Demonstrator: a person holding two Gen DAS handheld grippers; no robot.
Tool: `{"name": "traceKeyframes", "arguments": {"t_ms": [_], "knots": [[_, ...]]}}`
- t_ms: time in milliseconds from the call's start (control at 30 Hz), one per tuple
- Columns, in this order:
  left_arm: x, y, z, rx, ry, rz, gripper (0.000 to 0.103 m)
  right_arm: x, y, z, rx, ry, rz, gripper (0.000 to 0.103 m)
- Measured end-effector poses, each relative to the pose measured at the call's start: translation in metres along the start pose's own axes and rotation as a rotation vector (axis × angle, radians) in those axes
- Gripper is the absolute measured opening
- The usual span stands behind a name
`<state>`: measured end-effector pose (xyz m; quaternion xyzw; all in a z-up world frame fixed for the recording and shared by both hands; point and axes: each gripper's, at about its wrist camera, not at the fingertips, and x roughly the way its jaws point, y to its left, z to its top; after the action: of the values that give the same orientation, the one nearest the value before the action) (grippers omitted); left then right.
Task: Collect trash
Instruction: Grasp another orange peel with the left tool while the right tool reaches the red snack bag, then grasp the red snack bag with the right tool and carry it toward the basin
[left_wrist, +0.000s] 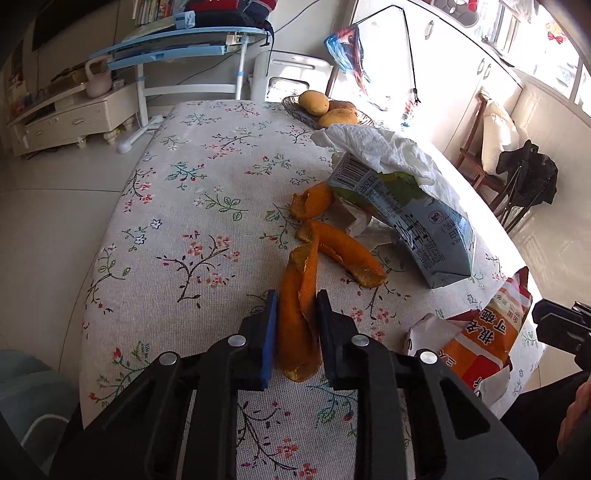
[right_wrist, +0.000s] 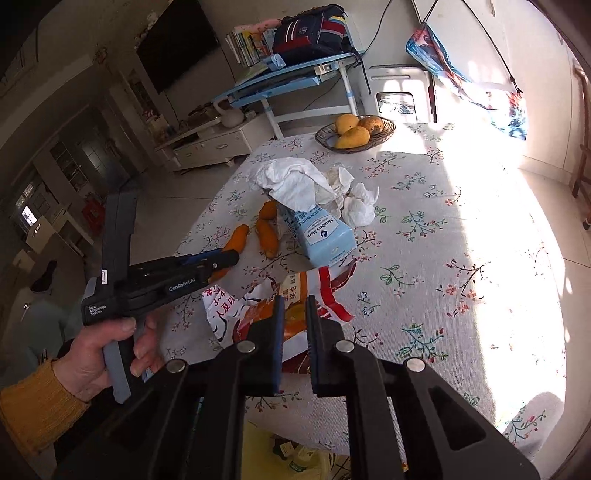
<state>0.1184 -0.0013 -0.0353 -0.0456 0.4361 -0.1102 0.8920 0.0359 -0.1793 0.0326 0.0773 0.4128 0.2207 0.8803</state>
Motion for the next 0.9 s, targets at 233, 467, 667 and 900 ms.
{"name": "traceKeyframes", "arguments": {"t_ms": [233,467,667,900], "knots": [[-0.011,0.013,-0.007,-0.023,-0.003,0.000,0.020,0.019,0.054,-0.010,-0.335,-0.018,-0.071,0.073],[-0.014,0.022,-0.011,-0.044,-0.008,0.002,0.020,0.069,0.074,-0.028,-0.528,0.126,-0.220,0.046],[-0.022,0.017,-0.016,-0.032,-0.036,0.000,0.019,0.048,0.043,-0.009,-0.300,0.089,-0.090,0.027],[-0.042,0.016,-0.022,-0.048,-0.089,-0.039,0.019,0.020,0.005,0.003,-0.001,0.009,0.148,0.025]]}}
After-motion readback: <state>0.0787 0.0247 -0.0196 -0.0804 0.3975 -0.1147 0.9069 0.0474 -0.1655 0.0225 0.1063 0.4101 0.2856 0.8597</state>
